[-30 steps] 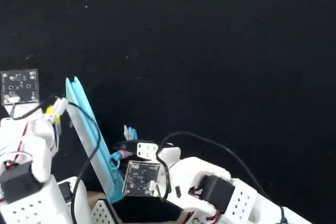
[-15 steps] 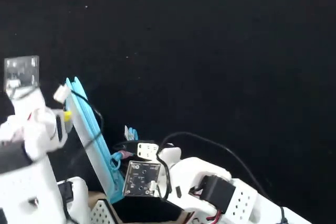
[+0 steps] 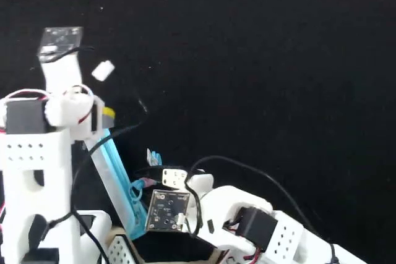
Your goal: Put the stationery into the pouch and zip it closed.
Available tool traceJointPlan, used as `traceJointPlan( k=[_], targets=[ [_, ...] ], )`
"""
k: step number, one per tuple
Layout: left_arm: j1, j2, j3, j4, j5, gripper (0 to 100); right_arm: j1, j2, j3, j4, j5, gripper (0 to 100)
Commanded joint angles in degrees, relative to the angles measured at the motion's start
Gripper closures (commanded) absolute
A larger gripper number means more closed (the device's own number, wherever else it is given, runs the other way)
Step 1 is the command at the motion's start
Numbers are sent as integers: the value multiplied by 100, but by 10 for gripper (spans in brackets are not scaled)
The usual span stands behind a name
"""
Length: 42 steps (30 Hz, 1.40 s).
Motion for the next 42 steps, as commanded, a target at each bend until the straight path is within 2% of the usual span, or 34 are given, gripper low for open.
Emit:
traceJointPlan(
  k=[1, 9, 21, 31, 33, 36, 38, 42],
  targets=[
    [224, 290, -259, -132, 237, 773, -35, -57, -22, 9, -26, 988],
    [189, 1248, 31, -334, 229, 777, -44, -57, -22, 9, -26, 988],
    [-708, 1345, 48, -325, 193, 777, -44, -57, -22, 9, -26, 988],
    [-497, 1327, 75, -167, 185, 777, -26, -57, -31, 9, -26, 988],
    [-549, 1327, -4, -167, 185, 818, -9, -57, -48, 18, -26, 988],
    [-708, 1327, -163, -211, 193, 977, -9, -57, -48, 18, -26, 988],
    [-822, 1327, -242, -220, 237, 945, -9, -66, -57, 18, -26, 988],
    [-1130, 1327, -593, -220, 624, 965, 0, -66, -57, 18, 9, 988]
  ],
)
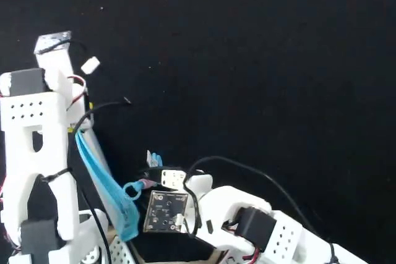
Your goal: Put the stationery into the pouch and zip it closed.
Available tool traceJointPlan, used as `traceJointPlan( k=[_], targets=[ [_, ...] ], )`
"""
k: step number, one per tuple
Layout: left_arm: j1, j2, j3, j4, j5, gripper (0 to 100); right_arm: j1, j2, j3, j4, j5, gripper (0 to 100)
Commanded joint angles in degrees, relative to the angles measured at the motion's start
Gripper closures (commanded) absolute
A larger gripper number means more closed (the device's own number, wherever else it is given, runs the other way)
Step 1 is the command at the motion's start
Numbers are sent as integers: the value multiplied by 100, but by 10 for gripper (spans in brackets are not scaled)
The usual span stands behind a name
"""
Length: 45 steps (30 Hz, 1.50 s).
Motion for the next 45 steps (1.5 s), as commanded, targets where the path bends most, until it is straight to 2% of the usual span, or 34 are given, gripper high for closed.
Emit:
traceJointPlan(
  k=[1, 4, 8, 12, 15, 20, 25, 30, 35, 38, 45],
  targets=[
    [-479, -97, -796, -44, 519, 968, 18, -110, -66, 18, 0, 988],
    [-787, -79, -1156, -44, 800, 970, 26, -101, -66, 26, 0, 988],
    [-1033, -44, -1253, -44, 1090, 970, 501, -101, -84, 18, 18, 988],
    [-1244, -35, -1200, -167, 1389, 970, 949, -101, -163, 18, 316, 988],
    [-1218, -35, -901, -404, 1363, 970, 1029, -92, -145, 18, 369, 988],
    [-664, -26, -198, -396, 580, 952, 1037, -57, -92, -44, 369, 988],
    [-514, -79, -101, -237, 519, 850, 1029, -48, 251, -466, 360, 988],
    [-523, -97, -558, 62, -62, 834, 1029, -57, 303, -527, 360, 988],
    [-532, -105, -1455, 220, -993, 837, 1029, -57, 303, -527, 360, 988],
    [-497, -105, -1543, 229, -1046, 834, 1029, -57, 312, -527, 360, 988],
    [-470, -132, -857, 237, -1046, 833, 1029, -66, 330, -527, 369, 988]
  ],
)
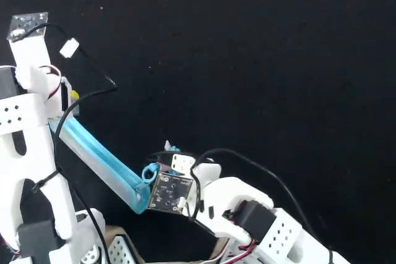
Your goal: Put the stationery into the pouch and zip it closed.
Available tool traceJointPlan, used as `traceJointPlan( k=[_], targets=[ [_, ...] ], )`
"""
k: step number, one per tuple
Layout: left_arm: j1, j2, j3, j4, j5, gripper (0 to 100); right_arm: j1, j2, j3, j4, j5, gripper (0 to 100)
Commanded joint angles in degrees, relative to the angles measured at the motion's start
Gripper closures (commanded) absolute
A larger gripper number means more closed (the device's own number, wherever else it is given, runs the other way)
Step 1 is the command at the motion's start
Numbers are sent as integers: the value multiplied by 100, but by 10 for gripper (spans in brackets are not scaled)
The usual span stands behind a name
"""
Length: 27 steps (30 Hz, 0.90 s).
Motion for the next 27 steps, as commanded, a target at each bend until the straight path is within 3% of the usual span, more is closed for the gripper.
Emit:
traceJointPlan(
  k=[1, 4, 13, 27],
  targets=[
    [119, -211, 242, 44, -53, 833, 105, -66, -13, -149, 53, 988],
    [242, -615, 558, 44, -53, 832, 88, -57, -4, -158, 53, 988],
    [1525, -1785, 1789, 18, 624, 775, 88, -57, 4, -149, 53, 988],
    [312, -1644, 1349, 35, 220, 784, 88, -66, 4, -141, 53, 988]
  ],
)
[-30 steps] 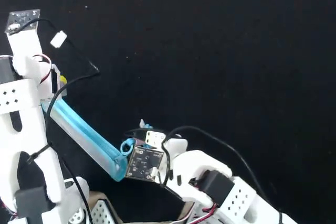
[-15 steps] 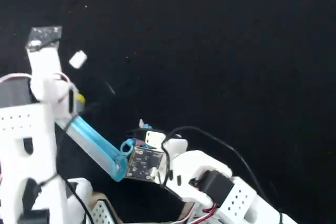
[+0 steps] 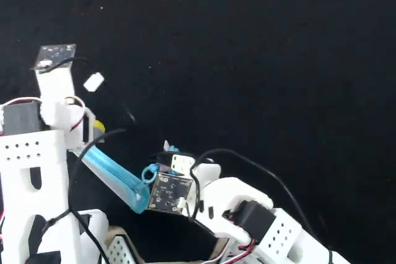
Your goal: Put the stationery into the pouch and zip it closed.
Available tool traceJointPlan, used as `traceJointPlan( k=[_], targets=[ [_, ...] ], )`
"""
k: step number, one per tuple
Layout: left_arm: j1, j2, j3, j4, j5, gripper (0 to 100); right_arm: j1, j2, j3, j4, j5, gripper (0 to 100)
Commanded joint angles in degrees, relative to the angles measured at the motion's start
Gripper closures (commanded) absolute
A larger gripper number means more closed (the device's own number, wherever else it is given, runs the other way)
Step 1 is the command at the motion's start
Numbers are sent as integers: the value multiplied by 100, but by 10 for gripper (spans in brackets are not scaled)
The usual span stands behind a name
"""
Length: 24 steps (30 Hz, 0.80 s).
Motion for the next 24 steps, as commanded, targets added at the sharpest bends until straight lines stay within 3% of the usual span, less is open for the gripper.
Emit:
traceJointPlan(
  k=[1, 3, 10, 13, 21, 24],
  targets=[
    [-330, -44, -593, 35, -149, 784, 88, -66, -31, -114, 44, 988],
    [-347, -44, -690, 35, -677, 784, 88, -66, -31, -114, 44, 988],
    [-576, -62, -725, 35, -4026, 784, 88, -66, -31, -114, 44, 988],
    [-690, -299, -602, 35, -4985, 784, 88, -66, -31, -114, 44, 988],
    [-646, -1327, -470, 18, -4791, 784, 88, -66, -31, -114, 44, 988],
    [-646, -1793, -233, 35, -5459, 784, 88, -57, -31, -114, 44, 988]
  ],
)
